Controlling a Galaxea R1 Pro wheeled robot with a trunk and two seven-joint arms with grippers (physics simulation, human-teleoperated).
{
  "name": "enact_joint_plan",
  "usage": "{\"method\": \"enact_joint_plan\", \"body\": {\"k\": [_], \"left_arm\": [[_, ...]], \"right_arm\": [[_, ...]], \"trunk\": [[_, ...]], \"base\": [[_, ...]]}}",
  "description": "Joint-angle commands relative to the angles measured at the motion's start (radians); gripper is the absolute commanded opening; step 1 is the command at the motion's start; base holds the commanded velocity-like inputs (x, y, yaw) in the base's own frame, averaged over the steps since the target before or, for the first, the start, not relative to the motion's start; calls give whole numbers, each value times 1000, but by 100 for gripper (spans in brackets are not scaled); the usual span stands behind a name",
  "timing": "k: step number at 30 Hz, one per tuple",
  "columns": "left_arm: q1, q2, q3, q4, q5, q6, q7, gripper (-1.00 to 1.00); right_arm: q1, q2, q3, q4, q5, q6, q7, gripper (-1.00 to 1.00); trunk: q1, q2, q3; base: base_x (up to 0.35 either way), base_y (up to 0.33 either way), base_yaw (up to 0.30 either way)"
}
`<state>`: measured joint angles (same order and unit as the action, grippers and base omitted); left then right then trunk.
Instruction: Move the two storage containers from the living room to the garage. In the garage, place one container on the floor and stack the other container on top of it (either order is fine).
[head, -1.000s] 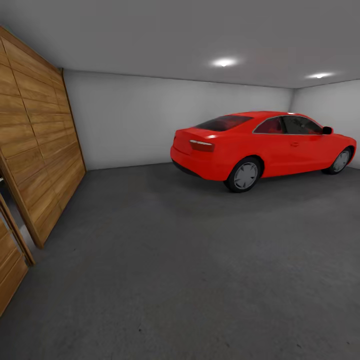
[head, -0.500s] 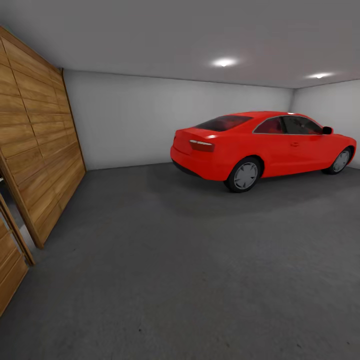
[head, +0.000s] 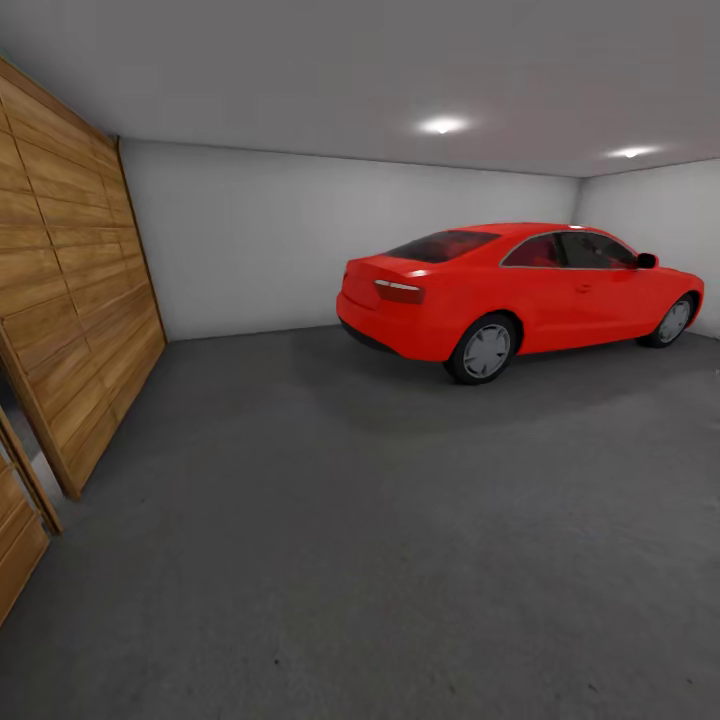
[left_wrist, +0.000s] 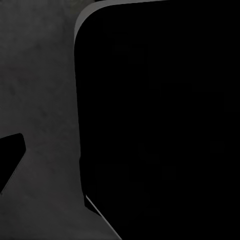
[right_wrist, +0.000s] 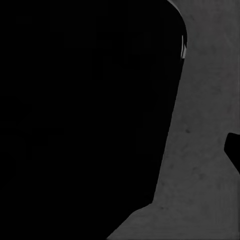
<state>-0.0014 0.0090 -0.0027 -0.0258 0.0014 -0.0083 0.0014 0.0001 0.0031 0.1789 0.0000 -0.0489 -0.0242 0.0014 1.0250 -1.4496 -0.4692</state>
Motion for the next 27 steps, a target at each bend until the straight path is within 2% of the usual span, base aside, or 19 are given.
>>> {"method": "enact_joint_plan", "body": {"k": [1, 27], "left_arm": [[0, 0, 0, 0, 0, -1, 0, 100], [0, 0, 0, 0, 0, -1, 0, 100]], "right_arm": [[0, 0, 368, 0, -6, -2, 0, 100], [0, 0, 367, 0, -8, -2, 0, 100]], "trunk": [[0, 0, -1], [0, 0, -1]], "base": [[0, 0, -245], [0, 0, -282]]}}
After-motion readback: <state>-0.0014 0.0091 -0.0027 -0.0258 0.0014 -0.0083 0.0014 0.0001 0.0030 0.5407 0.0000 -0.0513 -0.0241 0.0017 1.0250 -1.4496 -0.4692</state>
